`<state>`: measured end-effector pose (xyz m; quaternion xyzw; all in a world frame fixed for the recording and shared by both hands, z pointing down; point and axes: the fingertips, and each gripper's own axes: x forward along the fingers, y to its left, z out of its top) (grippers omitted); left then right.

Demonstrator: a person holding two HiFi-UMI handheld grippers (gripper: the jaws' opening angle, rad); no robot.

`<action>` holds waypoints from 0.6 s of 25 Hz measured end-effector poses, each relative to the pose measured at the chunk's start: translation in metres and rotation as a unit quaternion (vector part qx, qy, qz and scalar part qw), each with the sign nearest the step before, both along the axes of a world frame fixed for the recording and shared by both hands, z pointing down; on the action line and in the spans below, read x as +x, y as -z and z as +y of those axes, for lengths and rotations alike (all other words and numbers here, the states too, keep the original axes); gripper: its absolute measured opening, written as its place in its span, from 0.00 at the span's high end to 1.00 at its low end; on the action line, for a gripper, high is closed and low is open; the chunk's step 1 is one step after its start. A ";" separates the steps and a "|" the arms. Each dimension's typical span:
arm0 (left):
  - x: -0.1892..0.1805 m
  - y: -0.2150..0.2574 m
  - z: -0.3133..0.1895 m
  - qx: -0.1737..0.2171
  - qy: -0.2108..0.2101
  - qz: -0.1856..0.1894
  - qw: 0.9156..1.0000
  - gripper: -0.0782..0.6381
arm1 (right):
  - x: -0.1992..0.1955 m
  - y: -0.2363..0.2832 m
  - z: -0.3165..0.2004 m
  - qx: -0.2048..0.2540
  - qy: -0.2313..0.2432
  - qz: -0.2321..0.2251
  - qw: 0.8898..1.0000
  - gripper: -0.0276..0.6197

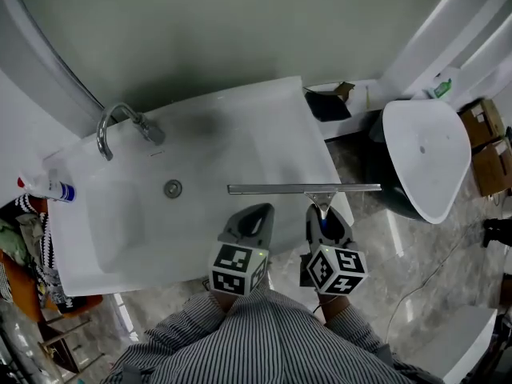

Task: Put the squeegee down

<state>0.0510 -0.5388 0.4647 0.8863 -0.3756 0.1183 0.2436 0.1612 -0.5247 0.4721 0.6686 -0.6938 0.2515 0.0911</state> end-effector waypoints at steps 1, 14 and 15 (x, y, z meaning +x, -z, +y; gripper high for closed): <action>0.000 -0.004 -0.005 -0.003 0.000 0.000 1.000 0.87 | 0.001 -0.003 -0.005 -0.002 0.001 0.001 1.000 0.77; 0.003 -0.034 -0.046 -0.038 0.000 0.001 0.999 0.87 | 0.006 -0.035 -0.055 -0.034 0.005 0.004 0.999 0.77; 0.003 -0.036 -0.048 -0.040 0.001 0.000 0.999 0.87 | 0.005 -0.037 -0.057 -0.036 0.006 0.004 0.999 0.77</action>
